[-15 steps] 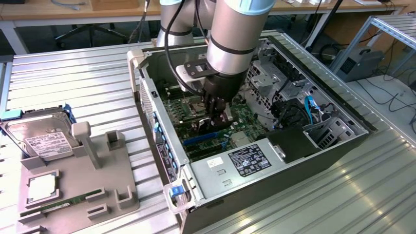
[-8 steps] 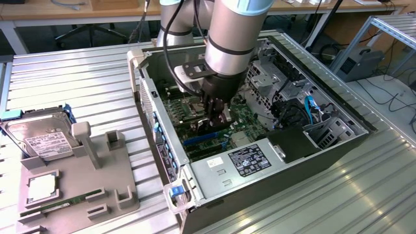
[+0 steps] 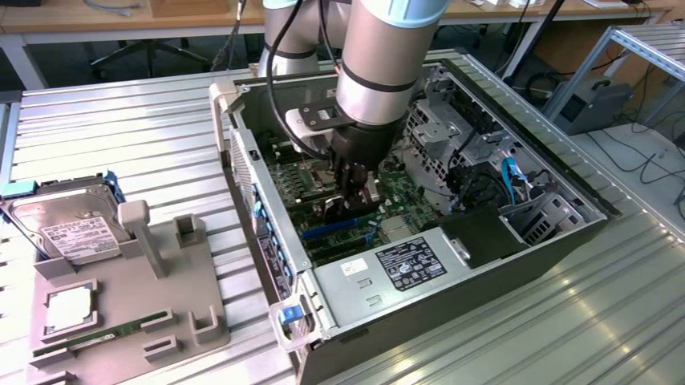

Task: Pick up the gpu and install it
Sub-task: 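Insert the gpu into the slot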

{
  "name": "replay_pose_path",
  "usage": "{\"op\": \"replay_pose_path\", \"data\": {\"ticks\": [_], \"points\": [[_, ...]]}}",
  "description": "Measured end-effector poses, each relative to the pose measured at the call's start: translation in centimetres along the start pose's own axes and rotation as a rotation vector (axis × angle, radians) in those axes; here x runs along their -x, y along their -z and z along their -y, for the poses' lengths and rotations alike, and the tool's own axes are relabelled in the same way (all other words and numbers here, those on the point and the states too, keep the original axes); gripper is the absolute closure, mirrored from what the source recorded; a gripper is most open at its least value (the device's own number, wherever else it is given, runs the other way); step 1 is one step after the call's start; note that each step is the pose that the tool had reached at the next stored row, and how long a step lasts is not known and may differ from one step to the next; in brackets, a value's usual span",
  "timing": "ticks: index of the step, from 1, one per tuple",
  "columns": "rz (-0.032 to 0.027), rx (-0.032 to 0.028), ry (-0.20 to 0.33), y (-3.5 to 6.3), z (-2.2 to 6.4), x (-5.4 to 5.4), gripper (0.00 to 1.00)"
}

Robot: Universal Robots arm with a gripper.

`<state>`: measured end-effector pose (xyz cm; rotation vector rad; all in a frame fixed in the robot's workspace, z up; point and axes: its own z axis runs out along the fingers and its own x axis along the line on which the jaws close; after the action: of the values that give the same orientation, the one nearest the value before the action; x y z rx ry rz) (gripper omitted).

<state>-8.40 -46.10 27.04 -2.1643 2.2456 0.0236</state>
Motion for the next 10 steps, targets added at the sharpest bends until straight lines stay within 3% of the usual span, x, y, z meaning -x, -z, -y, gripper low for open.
{"op": "replay_pose_path", "data": {"ticks": [10], "points": [[0.0,0.0,0.0,-0.03,-0.19,-0.01,0.73]]}}
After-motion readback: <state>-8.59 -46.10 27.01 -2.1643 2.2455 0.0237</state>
